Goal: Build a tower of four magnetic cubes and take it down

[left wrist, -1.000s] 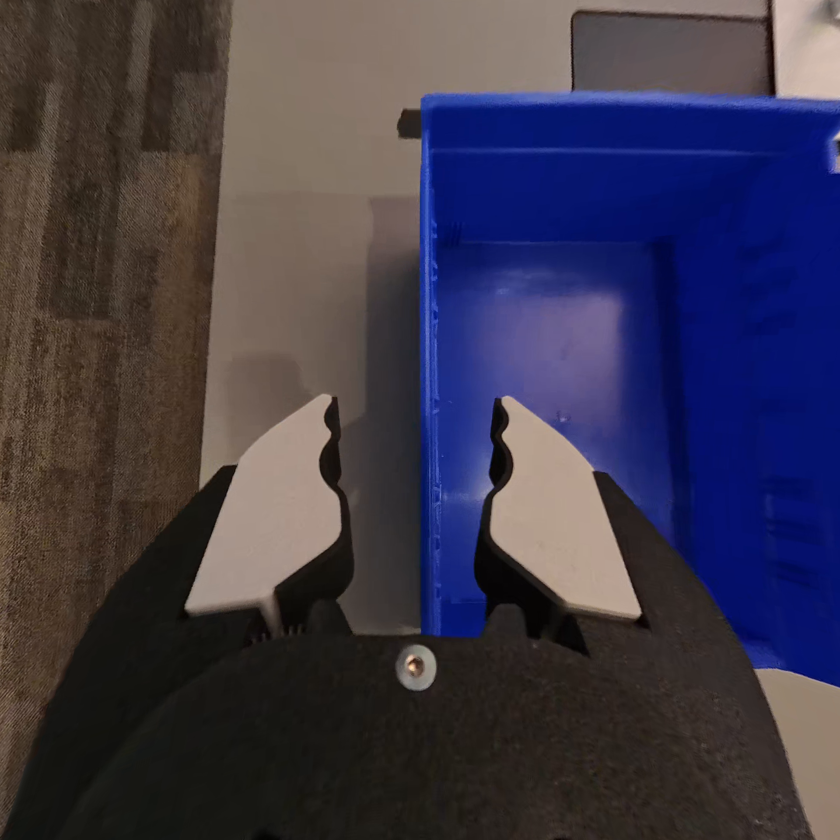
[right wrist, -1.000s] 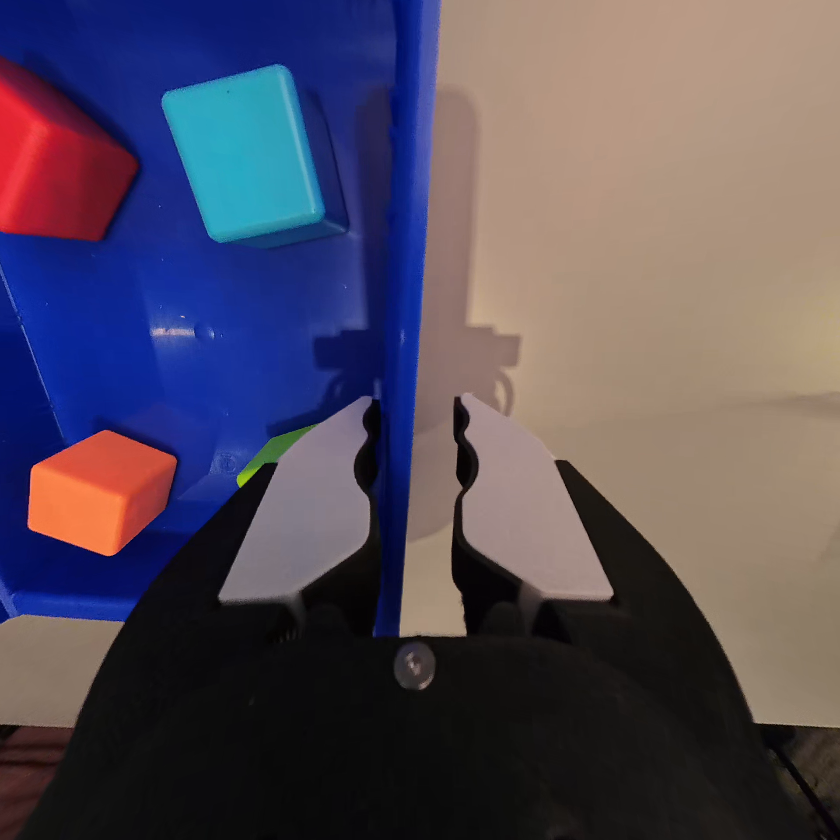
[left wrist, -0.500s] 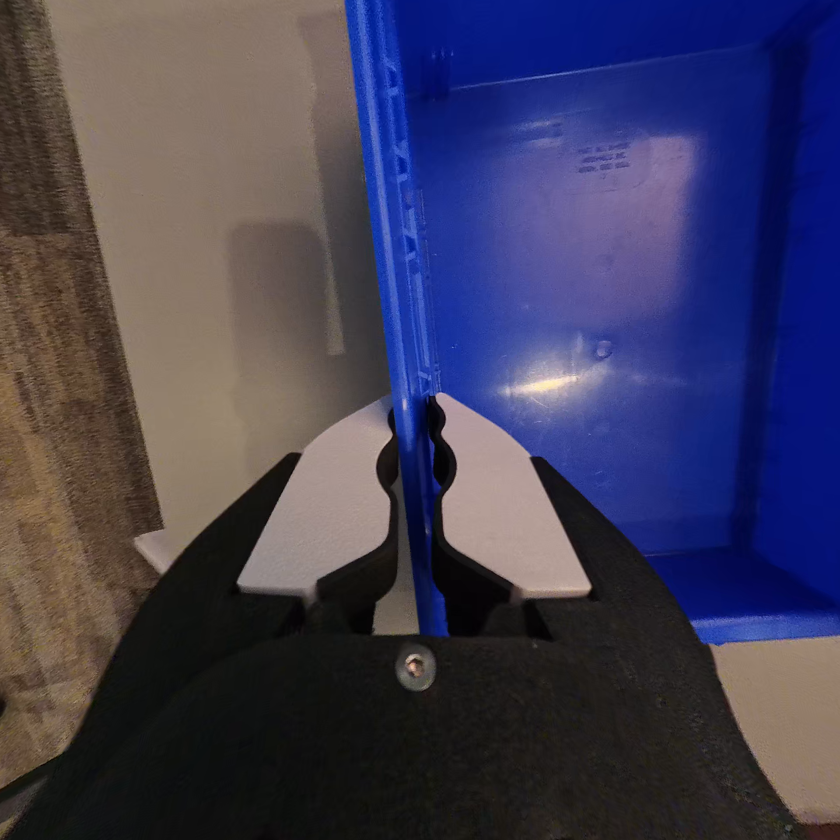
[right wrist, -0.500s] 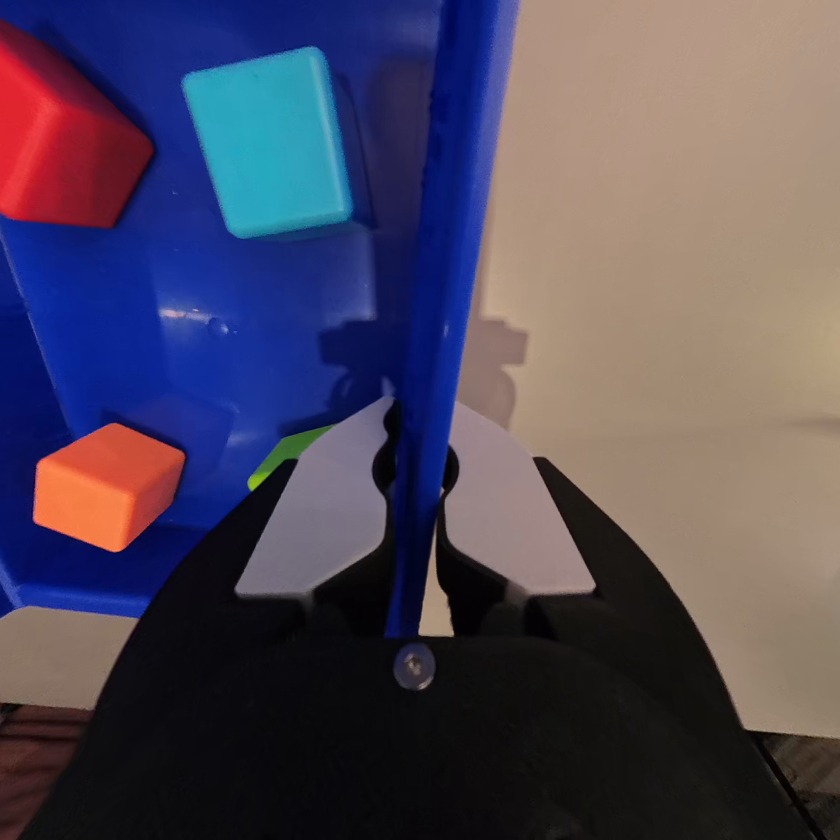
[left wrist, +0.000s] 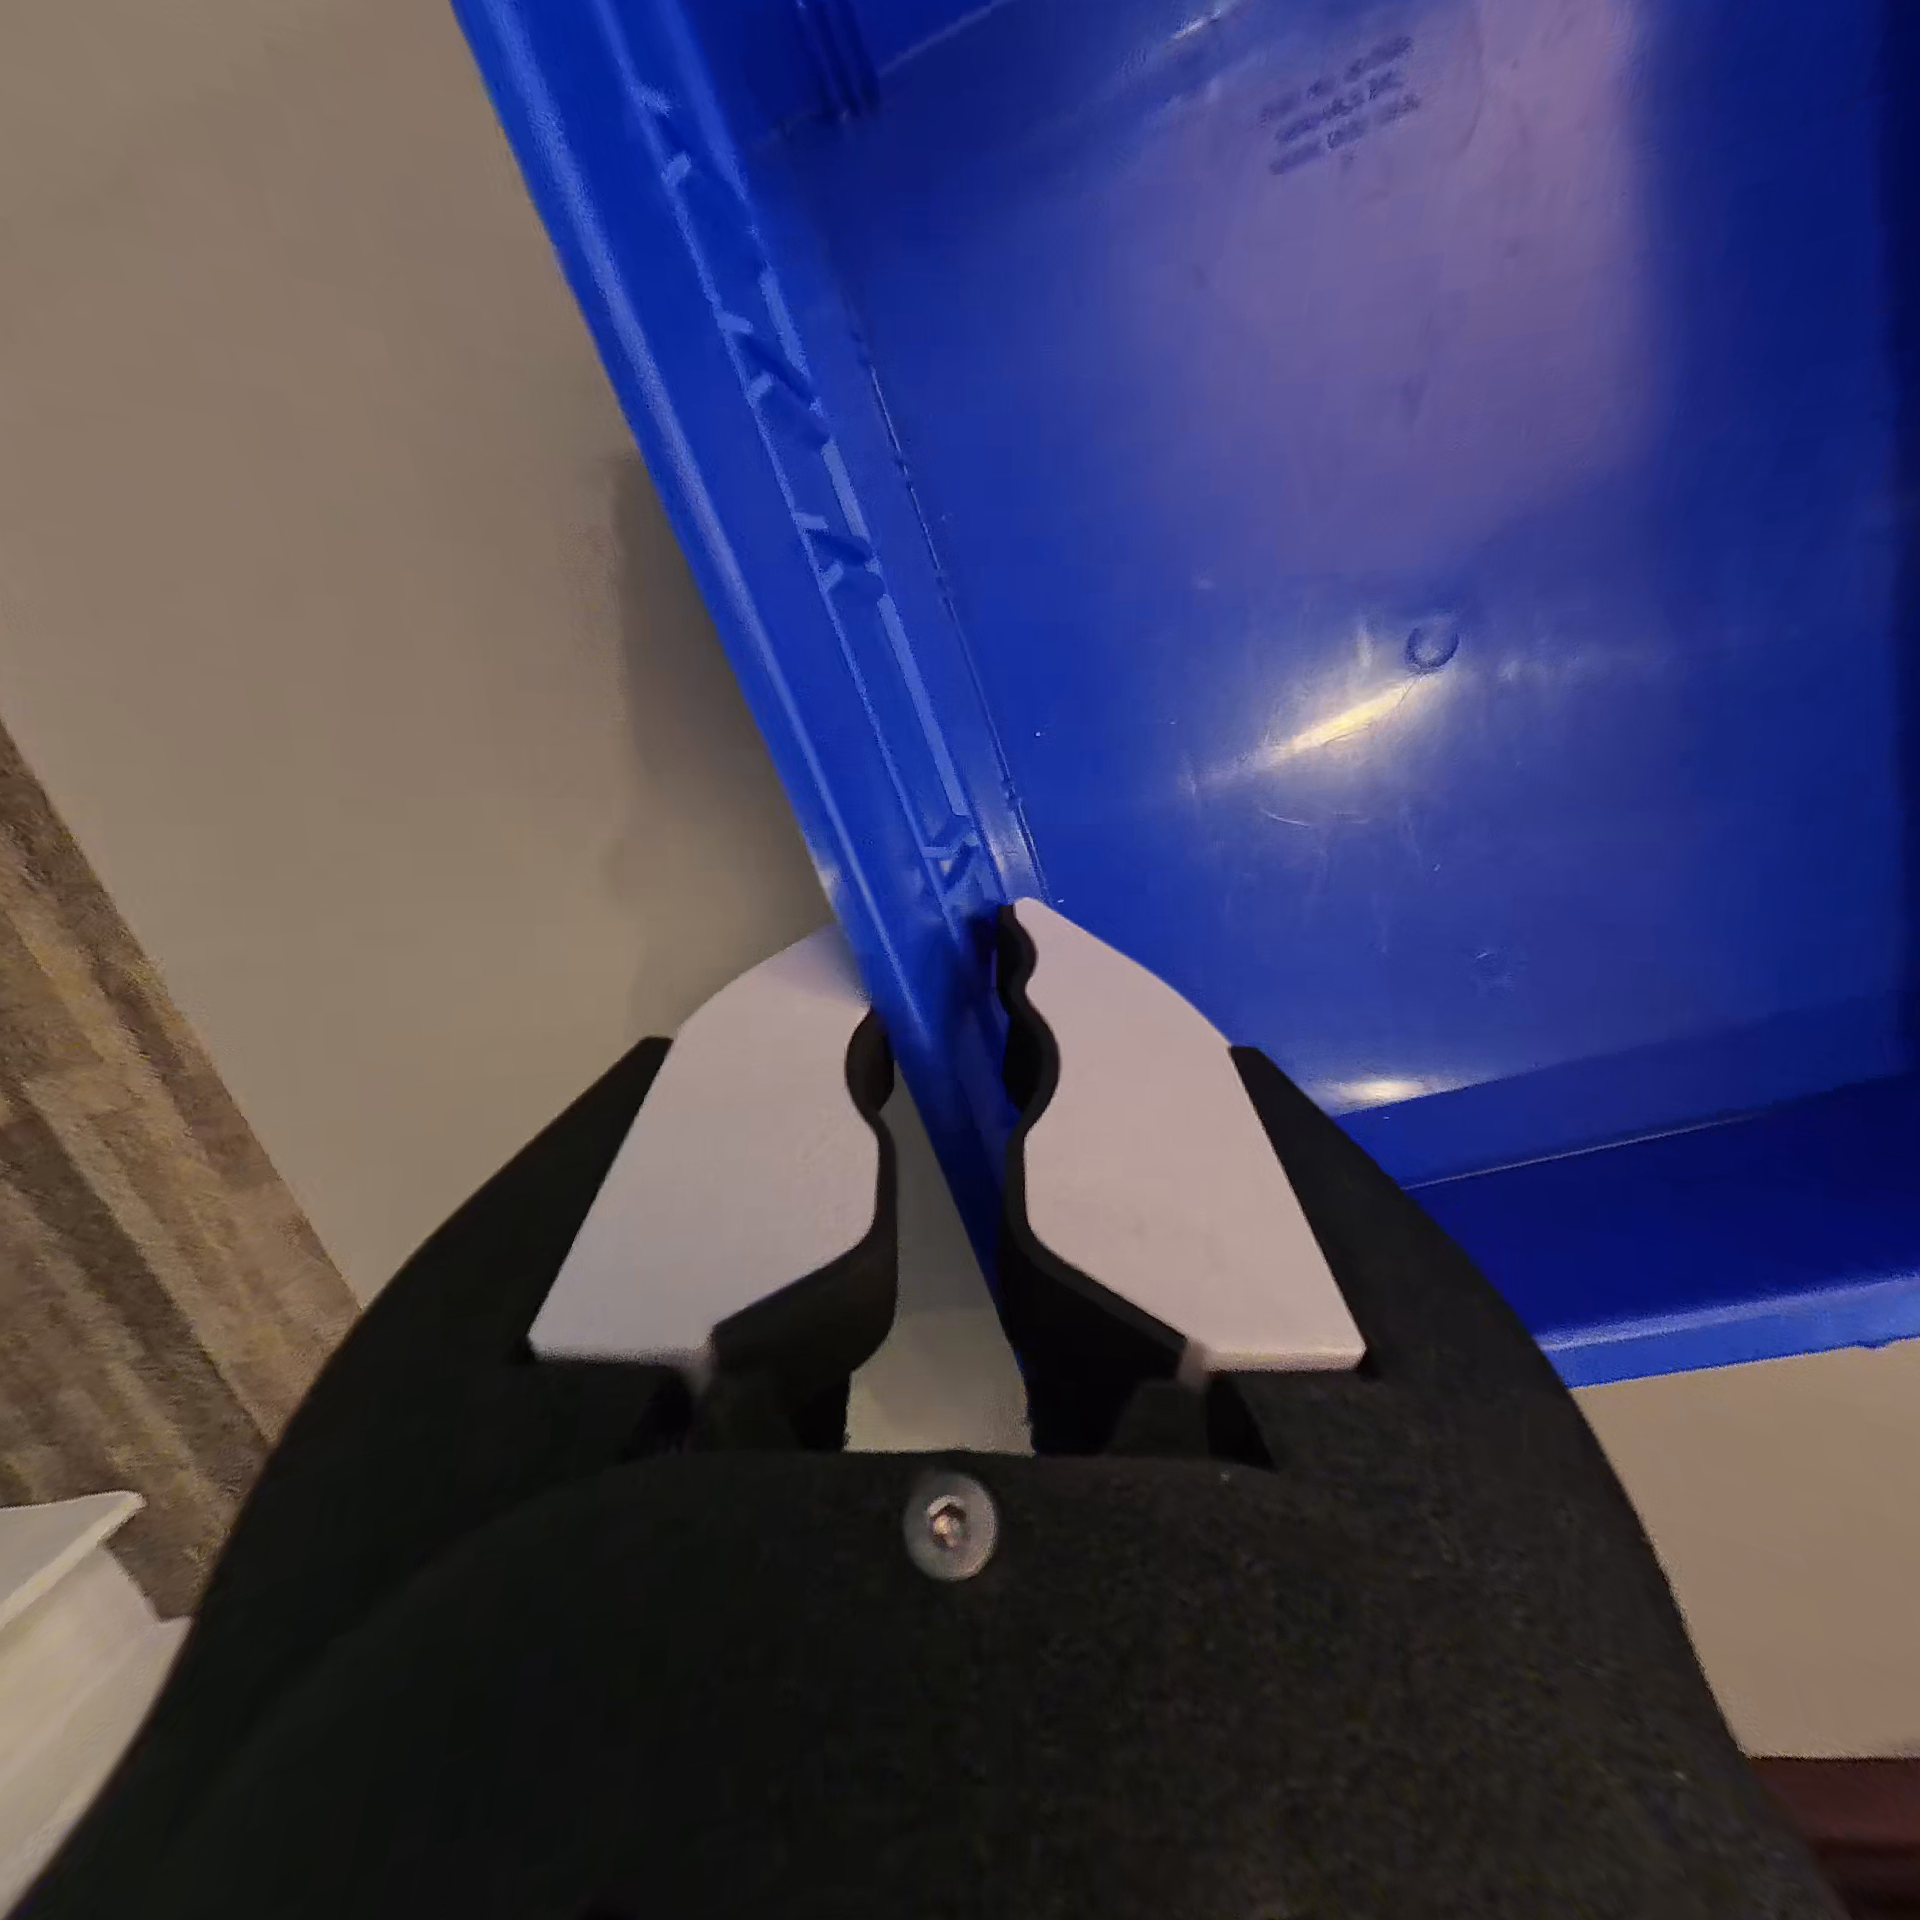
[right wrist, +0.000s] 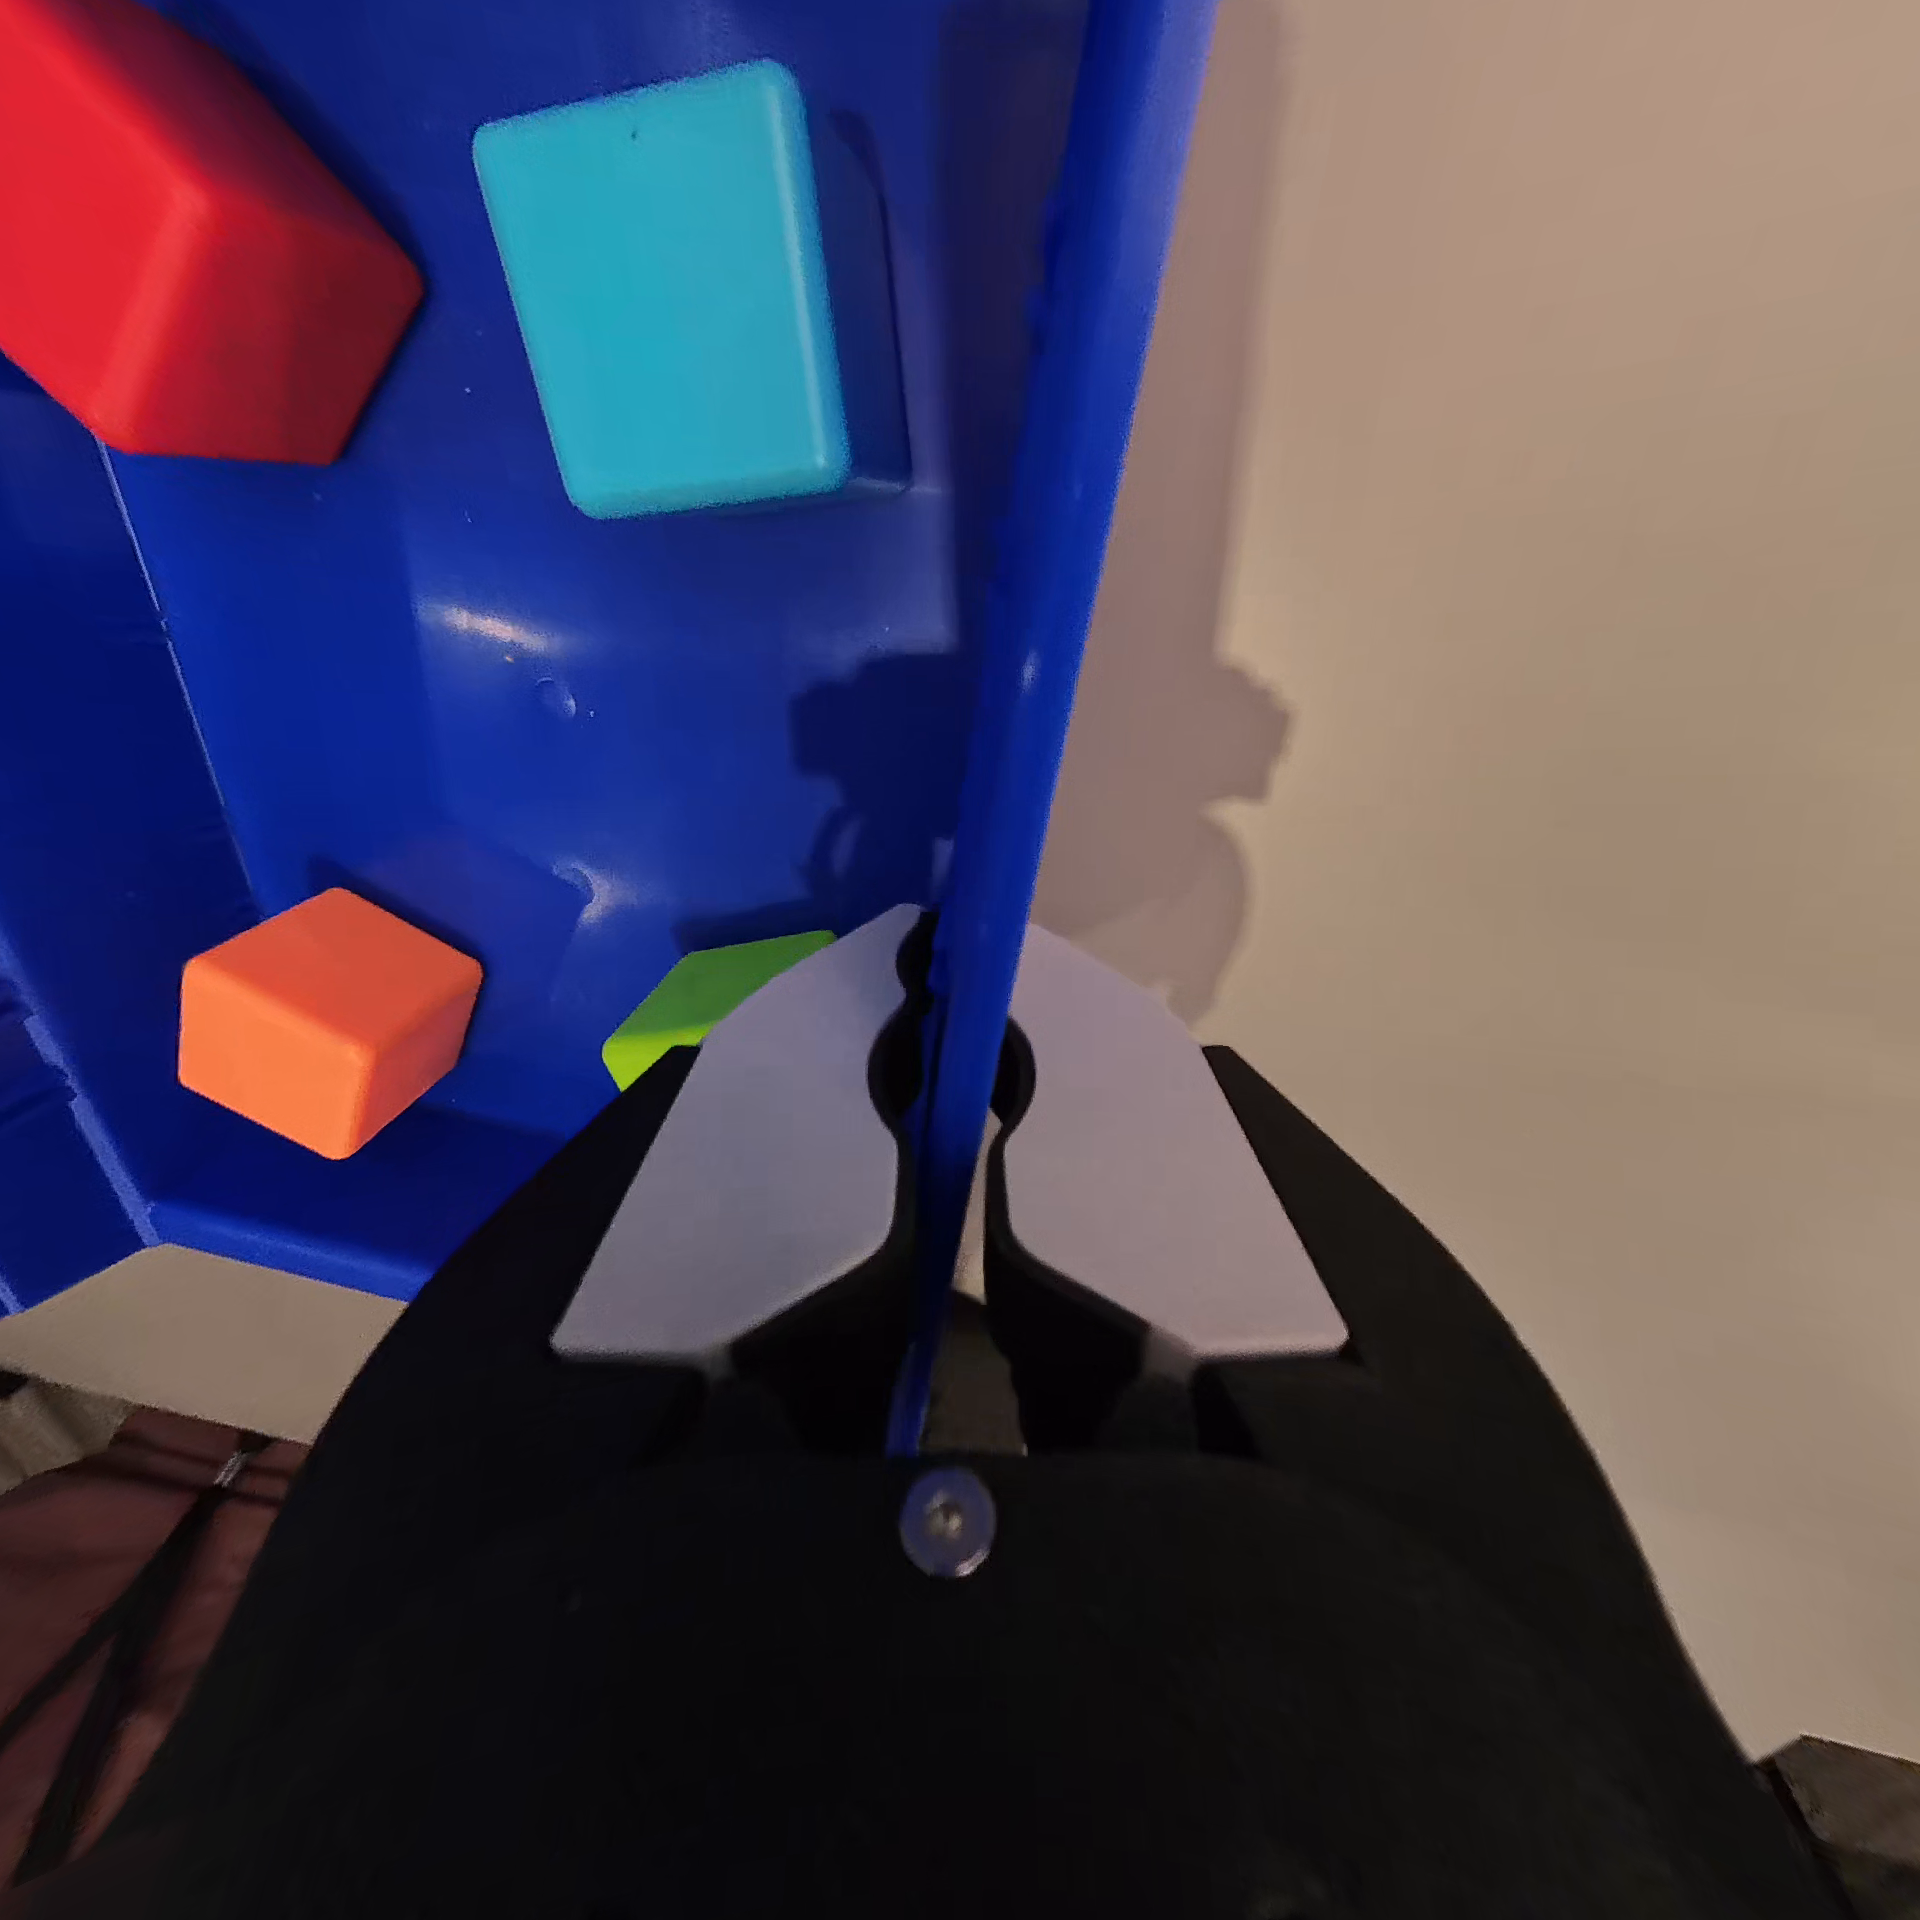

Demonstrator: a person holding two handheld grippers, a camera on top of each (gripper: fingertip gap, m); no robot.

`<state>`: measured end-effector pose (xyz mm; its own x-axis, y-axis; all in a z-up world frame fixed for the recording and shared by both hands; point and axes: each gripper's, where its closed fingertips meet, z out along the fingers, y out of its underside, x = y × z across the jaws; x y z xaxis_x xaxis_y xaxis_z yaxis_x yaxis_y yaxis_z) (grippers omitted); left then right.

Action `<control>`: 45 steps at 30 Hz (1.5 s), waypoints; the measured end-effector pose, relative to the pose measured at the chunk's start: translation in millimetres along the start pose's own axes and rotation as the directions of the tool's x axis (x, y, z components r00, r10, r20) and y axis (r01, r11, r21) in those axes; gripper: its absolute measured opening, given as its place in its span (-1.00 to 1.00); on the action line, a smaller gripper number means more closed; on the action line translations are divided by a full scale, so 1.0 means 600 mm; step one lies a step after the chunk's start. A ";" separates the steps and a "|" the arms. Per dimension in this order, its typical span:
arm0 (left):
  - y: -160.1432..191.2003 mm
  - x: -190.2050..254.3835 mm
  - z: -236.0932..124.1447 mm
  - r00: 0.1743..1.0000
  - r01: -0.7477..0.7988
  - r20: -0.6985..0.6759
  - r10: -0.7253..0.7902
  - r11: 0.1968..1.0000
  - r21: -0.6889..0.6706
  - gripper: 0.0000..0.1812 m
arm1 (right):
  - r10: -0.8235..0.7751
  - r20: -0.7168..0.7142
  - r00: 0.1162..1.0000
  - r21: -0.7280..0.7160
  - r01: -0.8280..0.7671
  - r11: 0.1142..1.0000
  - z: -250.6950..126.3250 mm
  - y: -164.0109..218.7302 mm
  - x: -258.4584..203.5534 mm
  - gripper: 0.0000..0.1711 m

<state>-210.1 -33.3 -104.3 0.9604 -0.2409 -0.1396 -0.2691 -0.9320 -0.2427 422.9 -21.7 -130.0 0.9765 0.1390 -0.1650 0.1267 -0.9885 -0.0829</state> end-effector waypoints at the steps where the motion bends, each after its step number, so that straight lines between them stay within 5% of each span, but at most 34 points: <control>1: -0.009 0.015 0.000 1.000 -0.022 0.008 0.022 1.000 0.011 -0.81 | -0.010 0.004 1.000 -0.007 0.010 1.000 0.002 -0.002 -0.015 -0.91; 14: -0.048 0.182 -0.012 0.986 -0.164 0.047 0.162 0.986 0.039 -0.75 | -0.096 -0.019 0.995 -0.019 0.096 0.995 0.021 -0.019 -0.119 -0.85; 24: -0.050 0.201 -0.011 0.983 -0.161 0.095 0.157 0.986 0.034 -0.69 | -0.123 0.012 0.992 -0.130 0.124 0.984 0.022 0.020 -0.150 -0.87; 31: -0.045 0.206 -0.002 0.961 -0.205 0.190 0.203 0.979 -0.010 -0.58 | -0.118 0.008 0.993 -0.059 0.118 0.991 0.021 -0.010 -0.144 -0.85; 40: -0.037 0.235 -0.008 0.975 -0.223 -0.001 0.223 0.975 -0.002 -0.54 | -0.120 -0.017 0.993 -0.133 0.117 0.984 0.049 -0.007 -0.133 -0.85; 45: -0.031 0.254 -0.029 0.943 -0.221 -0.248 0.220 0.975 0.024 -0.51 | -0.096 -0.015 0.995 -0.114 0.093 0.989 0.048 -0.010 -0.136 -0.91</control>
<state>-57.4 -57.4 -104.1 0.8644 -0.4999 0.0532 -0.4768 -0.8487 -0.2288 337.6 -25.1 -144.4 0.9623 0.2320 -0.1416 0.2364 -0.9716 0.0144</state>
